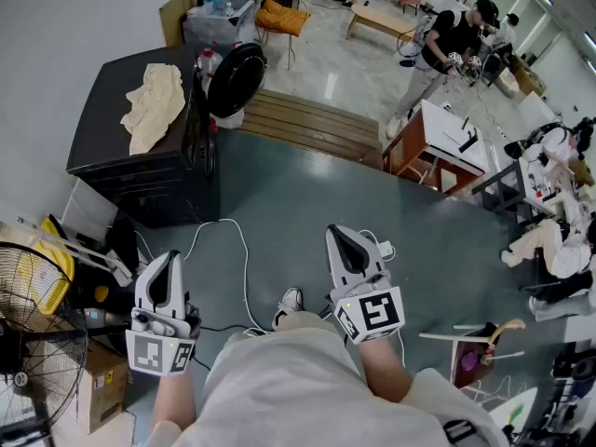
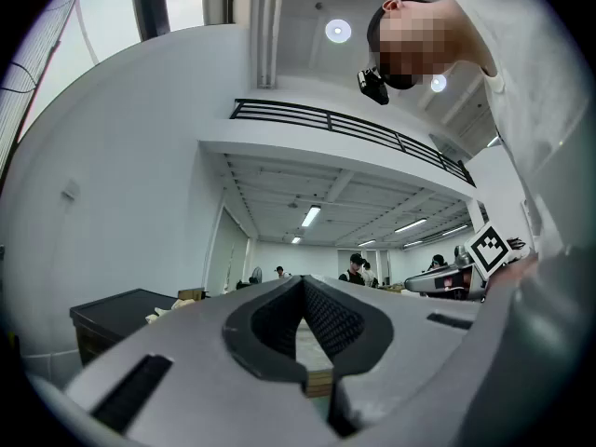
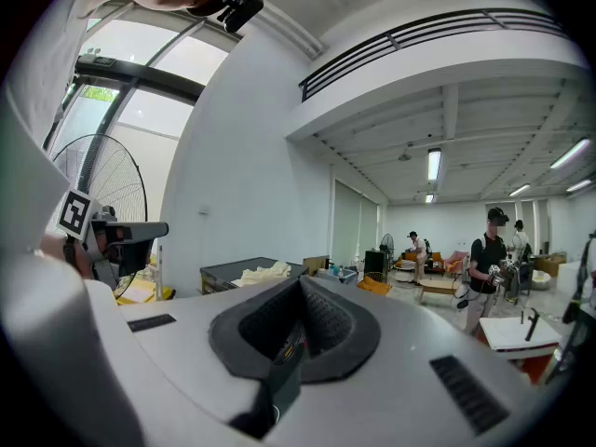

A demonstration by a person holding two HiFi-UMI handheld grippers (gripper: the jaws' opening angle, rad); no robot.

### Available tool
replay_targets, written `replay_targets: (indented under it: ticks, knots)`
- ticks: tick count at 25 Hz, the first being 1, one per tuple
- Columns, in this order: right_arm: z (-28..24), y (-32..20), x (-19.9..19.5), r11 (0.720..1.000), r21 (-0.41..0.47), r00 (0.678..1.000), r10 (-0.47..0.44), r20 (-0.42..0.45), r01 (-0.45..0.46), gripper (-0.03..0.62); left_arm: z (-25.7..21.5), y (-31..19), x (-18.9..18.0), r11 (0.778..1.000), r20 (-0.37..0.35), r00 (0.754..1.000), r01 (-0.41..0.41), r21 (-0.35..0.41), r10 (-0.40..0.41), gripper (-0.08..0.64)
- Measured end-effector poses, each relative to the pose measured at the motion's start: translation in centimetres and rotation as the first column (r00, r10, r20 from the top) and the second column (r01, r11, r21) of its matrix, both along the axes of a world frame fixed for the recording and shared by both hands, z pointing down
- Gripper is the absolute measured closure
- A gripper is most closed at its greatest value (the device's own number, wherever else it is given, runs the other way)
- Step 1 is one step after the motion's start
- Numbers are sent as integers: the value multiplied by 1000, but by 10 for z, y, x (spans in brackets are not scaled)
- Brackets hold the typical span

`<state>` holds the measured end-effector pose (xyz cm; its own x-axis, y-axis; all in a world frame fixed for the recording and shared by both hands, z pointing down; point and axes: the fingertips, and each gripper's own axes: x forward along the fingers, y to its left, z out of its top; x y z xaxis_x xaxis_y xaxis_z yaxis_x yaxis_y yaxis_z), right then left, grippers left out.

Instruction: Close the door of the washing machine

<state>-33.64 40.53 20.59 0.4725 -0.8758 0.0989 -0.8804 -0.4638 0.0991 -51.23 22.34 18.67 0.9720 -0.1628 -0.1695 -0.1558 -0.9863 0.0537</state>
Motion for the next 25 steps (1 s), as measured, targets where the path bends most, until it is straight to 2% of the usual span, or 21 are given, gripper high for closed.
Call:
replay_targets:
  ticks: [11,15,18,25]
  knots:
    - [7,3,26,1000,-14,1000,-4,15,4,595,7,5,23,1000,16,1000,10,-13,-10,555]
    - [11,0,41,999,6,999,-34,30,33,595,16,6,41,1000,33,999,12,-25,-11,555]
    - [12,2,63,999,22,999,-42,28,42,594,16,6,68,1000,27,1000,9,-18,-8,555]
    - [12,15,141,998,45,998,-46,41,45,594,1,21,145,1000,35,999,5,17,-5,555]
